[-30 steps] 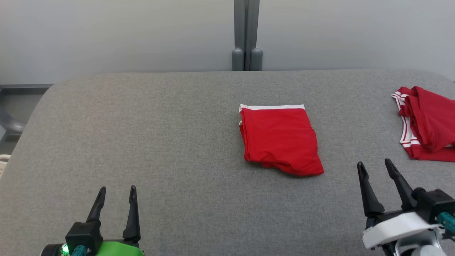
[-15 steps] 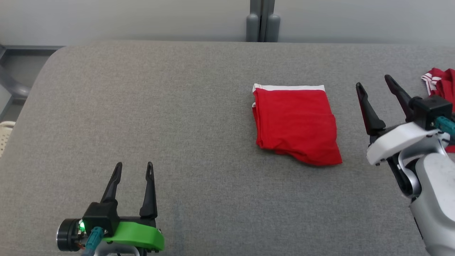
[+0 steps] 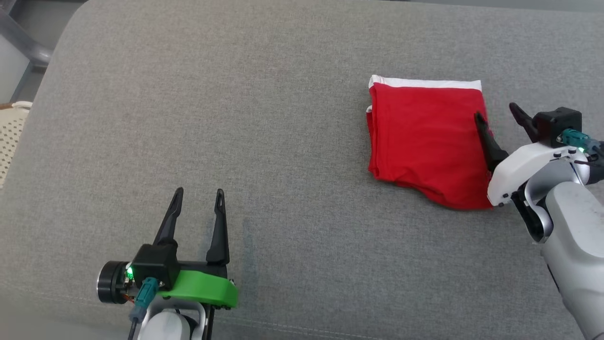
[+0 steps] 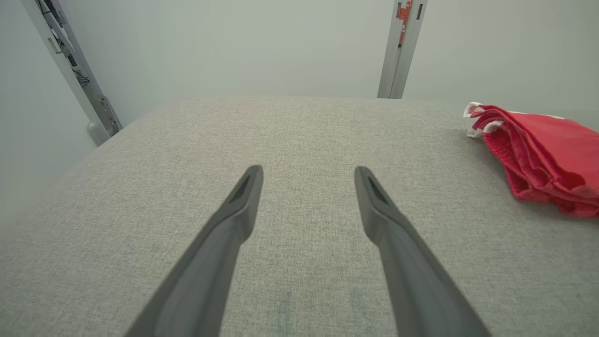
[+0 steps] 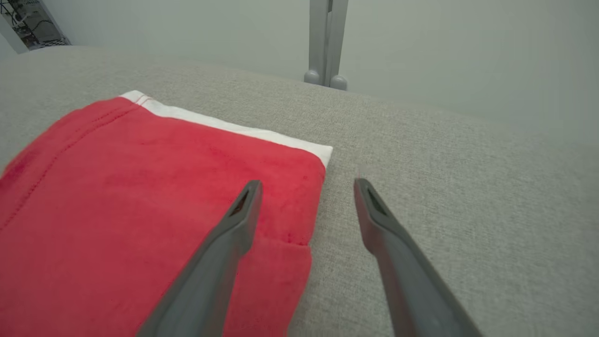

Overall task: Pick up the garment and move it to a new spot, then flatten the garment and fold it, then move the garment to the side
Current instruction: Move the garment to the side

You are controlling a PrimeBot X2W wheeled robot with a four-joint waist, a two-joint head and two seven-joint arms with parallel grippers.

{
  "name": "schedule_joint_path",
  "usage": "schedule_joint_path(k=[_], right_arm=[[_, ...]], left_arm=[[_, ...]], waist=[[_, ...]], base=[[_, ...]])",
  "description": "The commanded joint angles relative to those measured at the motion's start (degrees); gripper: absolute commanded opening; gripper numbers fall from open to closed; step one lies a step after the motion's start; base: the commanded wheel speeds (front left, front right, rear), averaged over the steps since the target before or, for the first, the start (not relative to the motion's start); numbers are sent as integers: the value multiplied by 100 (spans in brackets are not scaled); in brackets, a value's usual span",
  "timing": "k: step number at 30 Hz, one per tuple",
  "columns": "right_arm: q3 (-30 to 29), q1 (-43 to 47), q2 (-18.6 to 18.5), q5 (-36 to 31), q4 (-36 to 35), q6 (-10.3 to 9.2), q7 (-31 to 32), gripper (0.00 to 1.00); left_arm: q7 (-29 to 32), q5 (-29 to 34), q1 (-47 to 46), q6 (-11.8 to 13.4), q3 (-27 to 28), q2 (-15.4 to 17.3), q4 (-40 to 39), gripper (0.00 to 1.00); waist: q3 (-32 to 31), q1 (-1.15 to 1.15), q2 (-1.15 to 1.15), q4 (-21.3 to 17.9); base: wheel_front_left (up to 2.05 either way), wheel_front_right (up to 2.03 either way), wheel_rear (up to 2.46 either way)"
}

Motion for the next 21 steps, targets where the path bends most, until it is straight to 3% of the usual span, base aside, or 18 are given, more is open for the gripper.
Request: schedule_joint_path(k=[1,7,8,10,16,21], right_arm=[[54,-88,20,73,142,-7,-68,100],[271,-132,142,291,850,-8,-139,100],[333,-114,195,361,992,-7,-67,72],[409,-109,276,517,1127,-7,-83,2],[685,-262,227,785,1207,-11,-299,0],[1053,-572,-147,786,996,-12,-352,0]], left_arm=[[-35,-54,-124,45,-27,-2,21,100],[-44,-107,-247,99,-91,-17,88,100],[-45,-114,-259,109,-99,-19,80,100],[-45,-121,-274,114,-114,-21,71,100],[-42,-123,-274,164,-96,-26,3,100],[-43,-53,-272,179,-51,-27,-73,100]], waist=[[189,0,0,151],[276,0,0,171],[288,0,0,170],[301,0,0,168],[310,0,0,60],[392,0,0,-197]], base=[[0,0,0],[0,0,0],[0,0,0],[0,0,0],[0,0,0],[0,0,0]])
